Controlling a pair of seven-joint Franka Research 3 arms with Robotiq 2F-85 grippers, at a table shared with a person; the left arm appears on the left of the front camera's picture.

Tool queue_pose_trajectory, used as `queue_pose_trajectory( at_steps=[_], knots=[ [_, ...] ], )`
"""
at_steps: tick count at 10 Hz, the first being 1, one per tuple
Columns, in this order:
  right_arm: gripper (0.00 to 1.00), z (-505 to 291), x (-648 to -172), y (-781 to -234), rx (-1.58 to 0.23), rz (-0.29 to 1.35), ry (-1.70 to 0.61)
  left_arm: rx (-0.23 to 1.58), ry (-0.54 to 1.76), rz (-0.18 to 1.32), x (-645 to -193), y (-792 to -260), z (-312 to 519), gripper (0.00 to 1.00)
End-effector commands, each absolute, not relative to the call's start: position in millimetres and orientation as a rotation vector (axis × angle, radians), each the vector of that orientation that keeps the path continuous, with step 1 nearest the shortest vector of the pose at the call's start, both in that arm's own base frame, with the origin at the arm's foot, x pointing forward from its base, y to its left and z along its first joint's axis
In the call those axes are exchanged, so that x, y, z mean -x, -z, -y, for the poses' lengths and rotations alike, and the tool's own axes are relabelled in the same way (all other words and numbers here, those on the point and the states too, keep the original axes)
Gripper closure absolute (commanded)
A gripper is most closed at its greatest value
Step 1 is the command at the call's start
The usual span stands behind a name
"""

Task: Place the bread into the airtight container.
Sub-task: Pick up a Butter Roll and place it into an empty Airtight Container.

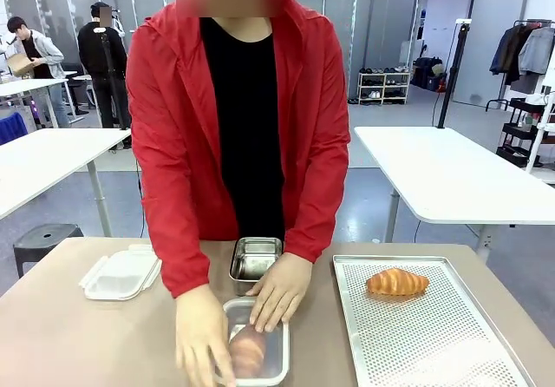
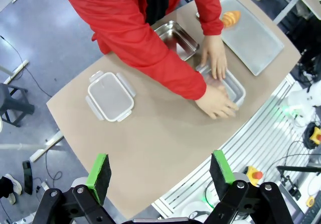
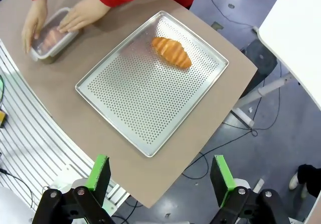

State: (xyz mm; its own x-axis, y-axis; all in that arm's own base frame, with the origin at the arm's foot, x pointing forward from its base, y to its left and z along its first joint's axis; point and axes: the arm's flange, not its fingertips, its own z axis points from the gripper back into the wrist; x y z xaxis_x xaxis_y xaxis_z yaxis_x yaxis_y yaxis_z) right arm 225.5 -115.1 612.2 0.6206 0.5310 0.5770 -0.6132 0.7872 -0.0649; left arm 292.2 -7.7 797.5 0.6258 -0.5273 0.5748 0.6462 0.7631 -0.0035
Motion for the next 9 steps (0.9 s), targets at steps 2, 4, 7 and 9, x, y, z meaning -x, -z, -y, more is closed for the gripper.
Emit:
queue_pose_trajectory(
  at_steps=[2, 4, 7, 9],
  knots=[
    [0.00, 110, -231, -617, -0.131, 0.614, -0.681, 0.230, 0.683, 0.594, -292, -800, 9, 0.00],
    [0.00, 101, -240, -622, -0.115, 0.605, -0.699, 0.230, 0.683, 0.594, -292, -800, 9, 0.00],
    [0.00, 84, -260, -631, -0.072, 0.555, -0.810, 0.230, 0.683, 0.594, -292, -800, 9, 0.00],
    [0.00, 63, -285, -637, -0.005, 0.483, -0.935, 0.230, 0.683, 0.594, -292, -800, 9, 0.00]
  ],
)
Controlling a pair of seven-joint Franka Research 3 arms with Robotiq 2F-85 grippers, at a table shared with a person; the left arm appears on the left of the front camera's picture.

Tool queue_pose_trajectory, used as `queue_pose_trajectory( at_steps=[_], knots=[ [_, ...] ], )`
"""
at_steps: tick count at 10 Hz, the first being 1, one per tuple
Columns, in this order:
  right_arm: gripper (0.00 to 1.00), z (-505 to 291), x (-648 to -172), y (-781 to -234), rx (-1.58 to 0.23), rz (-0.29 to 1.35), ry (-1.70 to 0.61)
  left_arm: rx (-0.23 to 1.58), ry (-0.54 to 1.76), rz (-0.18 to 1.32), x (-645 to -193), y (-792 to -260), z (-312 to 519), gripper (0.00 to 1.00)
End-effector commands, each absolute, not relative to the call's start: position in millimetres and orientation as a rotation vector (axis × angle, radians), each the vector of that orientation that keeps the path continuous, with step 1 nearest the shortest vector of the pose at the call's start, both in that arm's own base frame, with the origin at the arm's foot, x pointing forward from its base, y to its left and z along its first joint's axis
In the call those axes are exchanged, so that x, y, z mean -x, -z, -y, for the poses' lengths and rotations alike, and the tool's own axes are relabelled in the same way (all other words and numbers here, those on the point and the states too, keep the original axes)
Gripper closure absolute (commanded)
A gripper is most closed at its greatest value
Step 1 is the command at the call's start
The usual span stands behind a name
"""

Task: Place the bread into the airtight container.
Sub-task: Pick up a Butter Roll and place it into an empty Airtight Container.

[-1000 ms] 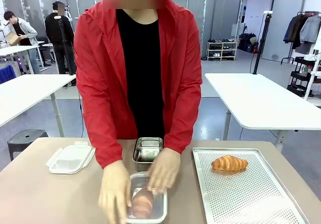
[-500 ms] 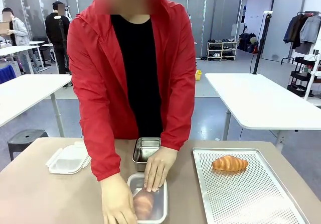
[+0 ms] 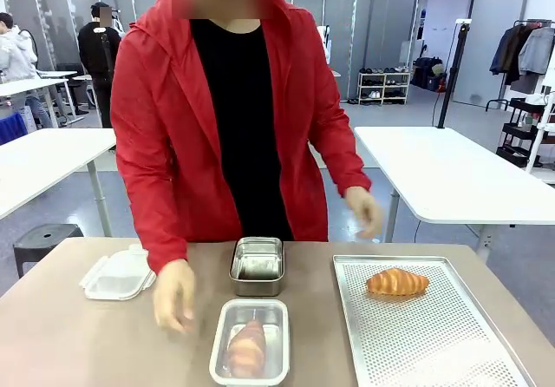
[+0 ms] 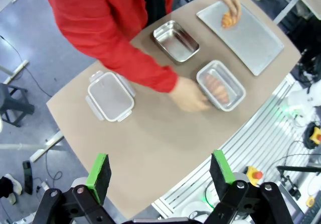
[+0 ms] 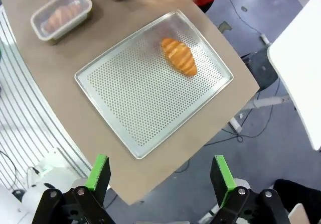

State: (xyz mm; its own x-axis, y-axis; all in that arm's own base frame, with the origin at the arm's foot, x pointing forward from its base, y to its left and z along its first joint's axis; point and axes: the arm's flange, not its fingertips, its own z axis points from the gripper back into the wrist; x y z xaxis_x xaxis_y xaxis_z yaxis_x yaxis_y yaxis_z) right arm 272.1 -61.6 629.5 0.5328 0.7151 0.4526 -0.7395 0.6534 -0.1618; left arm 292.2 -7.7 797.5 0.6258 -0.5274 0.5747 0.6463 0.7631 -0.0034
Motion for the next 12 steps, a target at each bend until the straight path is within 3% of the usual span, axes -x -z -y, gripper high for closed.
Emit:
queue_pose_trajectory(
  at_steps=[1, 7, 12],
  knots=[
    [0.00, 50, -302, -640, 0.028, 0.451, -0.996, 0.230, 0.683, 0.594, -292, -800, 9, 0.00],
    [0.00, -18, -419, -595, 0.141, 0.314, -1.548, 0.230, 0.683, 0.594, -292, -800, 9, 0.00],
    [0.00, -33, -477, -519, 0.079, 0.270, -1.540, 0.230, 0.683, 0.594, -292, -800, 9, 0.00]
  ],
)
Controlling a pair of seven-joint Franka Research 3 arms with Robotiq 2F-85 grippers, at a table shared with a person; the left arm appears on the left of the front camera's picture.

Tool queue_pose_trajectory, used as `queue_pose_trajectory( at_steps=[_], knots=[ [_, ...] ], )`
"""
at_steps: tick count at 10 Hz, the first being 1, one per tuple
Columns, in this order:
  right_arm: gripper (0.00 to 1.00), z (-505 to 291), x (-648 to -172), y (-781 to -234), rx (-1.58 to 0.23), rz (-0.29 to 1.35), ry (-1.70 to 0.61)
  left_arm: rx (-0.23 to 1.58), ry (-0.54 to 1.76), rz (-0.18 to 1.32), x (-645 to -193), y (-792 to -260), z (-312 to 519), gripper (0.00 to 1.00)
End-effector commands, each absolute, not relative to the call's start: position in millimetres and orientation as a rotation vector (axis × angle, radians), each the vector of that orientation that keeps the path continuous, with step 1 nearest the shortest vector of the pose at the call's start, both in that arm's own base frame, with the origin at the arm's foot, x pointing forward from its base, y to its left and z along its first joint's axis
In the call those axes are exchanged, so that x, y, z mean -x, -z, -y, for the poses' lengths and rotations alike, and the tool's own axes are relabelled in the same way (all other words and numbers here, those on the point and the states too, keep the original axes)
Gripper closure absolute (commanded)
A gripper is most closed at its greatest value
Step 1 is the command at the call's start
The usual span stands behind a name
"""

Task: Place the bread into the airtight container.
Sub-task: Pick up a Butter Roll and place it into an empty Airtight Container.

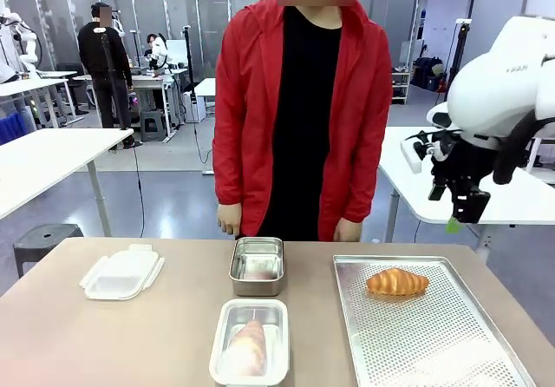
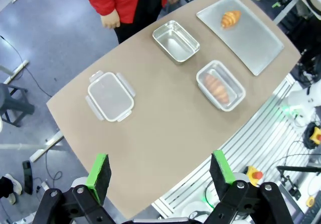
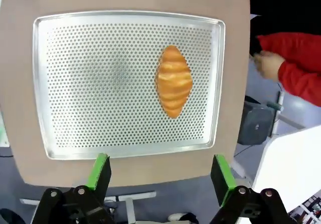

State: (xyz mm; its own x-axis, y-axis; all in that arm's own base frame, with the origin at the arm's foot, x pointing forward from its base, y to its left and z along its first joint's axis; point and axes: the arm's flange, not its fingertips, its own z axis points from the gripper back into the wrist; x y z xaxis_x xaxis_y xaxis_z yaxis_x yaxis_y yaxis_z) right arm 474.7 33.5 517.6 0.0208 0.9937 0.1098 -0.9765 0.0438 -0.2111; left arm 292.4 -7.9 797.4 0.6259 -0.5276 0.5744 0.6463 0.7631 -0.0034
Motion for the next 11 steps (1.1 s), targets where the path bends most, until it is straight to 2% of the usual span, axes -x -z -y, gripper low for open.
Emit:
queue_pose_trajectory(
  at_steps=[1, 2, 6, 7, 11],
  knots=[
    [0.00, -33, -472, -514, 0.152, 0.273, -1.488, 0.230, 0.683, 0.594, -292, -800, 9, 0.00],
    [0.00, -33, -475, -518, 0.084, 0.252, -1.530, 0.230, 0.683, 0.594, -292, -800, 9, 0.00],
    [0.00, -34, -477, -515, 0.102, 0.246, -1.517, 0.230, 0.683, 0.594, -292, -800, 9, 0.00],
    [0.00, -41, -502, -492, 0.183, 0.184, -1.493, 0.230, 0.683, 0.594, -292, -800, 9, 0.00],
    [0.00, -63, -535, -432, 0.115, 0.143, -1.522, 0.230, 0.683, 0.594, -292, -800, 9, 0.00]
  ],
)
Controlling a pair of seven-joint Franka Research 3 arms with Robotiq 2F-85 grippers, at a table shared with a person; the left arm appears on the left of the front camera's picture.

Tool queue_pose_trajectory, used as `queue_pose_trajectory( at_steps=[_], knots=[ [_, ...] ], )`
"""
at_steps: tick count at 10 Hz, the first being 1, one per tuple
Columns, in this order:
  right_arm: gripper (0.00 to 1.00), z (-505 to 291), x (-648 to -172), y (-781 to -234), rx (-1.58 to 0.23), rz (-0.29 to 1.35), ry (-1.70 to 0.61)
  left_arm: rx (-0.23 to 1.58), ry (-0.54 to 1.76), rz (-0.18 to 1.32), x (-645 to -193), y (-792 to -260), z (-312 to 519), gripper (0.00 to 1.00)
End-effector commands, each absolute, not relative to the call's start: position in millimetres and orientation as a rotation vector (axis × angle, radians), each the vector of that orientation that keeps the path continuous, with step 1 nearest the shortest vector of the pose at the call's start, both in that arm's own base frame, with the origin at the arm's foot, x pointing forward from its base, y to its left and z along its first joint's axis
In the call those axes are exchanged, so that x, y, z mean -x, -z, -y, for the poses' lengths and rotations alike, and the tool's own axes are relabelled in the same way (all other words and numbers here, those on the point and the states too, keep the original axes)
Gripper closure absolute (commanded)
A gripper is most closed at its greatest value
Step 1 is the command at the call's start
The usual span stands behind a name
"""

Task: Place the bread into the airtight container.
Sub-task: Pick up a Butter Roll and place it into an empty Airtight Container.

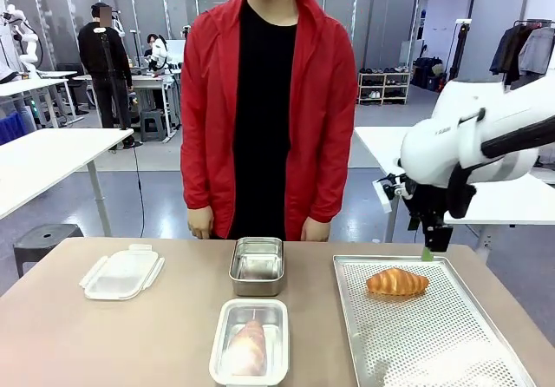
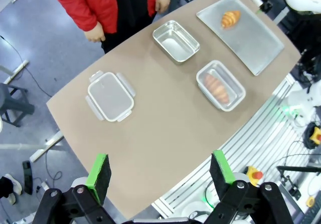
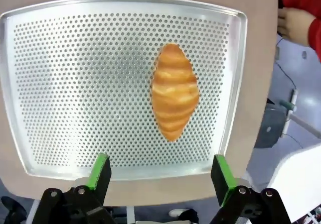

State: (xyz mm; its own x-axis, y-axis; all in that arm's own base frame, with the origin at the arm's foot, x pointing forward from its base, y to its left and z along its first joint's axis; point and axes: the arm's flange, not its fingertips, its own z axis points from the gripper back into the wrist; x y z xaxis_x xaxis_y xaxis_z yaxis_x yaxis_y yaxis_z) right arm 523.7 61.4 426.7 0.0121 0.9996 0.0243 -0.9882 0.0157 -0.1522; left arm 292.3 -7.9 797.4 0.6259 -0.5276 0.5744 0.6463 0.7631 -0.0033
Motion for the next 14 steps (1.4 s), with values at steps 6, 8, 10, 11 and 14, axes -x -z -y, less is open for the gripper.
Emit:
queue_pose_trajectory(
  at_steps=[6, 8, 10, 11, 14],
  knots=[
    [0.00, -72, -569, -374, 0.054, 0.126, -1.541, 0.230, 0.683, 0.594, -292, -800, 9, 0.00],
    [0.00, -71, -577, -356, 0.018, 0.103, -1.522, 0.230, 0.683, 0.594, -292, -800, 9, 0.00],
    [0.00, -71, -582, -337, 0.007, 0.067, -1.515, 0.230, 0.683, 0.594, -292, -800, 9, 0.00],
    [0.00, -70, -585, -328, 0.004, 0.072, -1.522, 0.230, 0.683, 0.594, -292, -800, 9, 0.00],
    [0.00, -64, -593, -310, -0.004, 0.070, -1.529, 0.230, 0.683, 0.594, -292, -800, 9, 0.00]
  ],
)
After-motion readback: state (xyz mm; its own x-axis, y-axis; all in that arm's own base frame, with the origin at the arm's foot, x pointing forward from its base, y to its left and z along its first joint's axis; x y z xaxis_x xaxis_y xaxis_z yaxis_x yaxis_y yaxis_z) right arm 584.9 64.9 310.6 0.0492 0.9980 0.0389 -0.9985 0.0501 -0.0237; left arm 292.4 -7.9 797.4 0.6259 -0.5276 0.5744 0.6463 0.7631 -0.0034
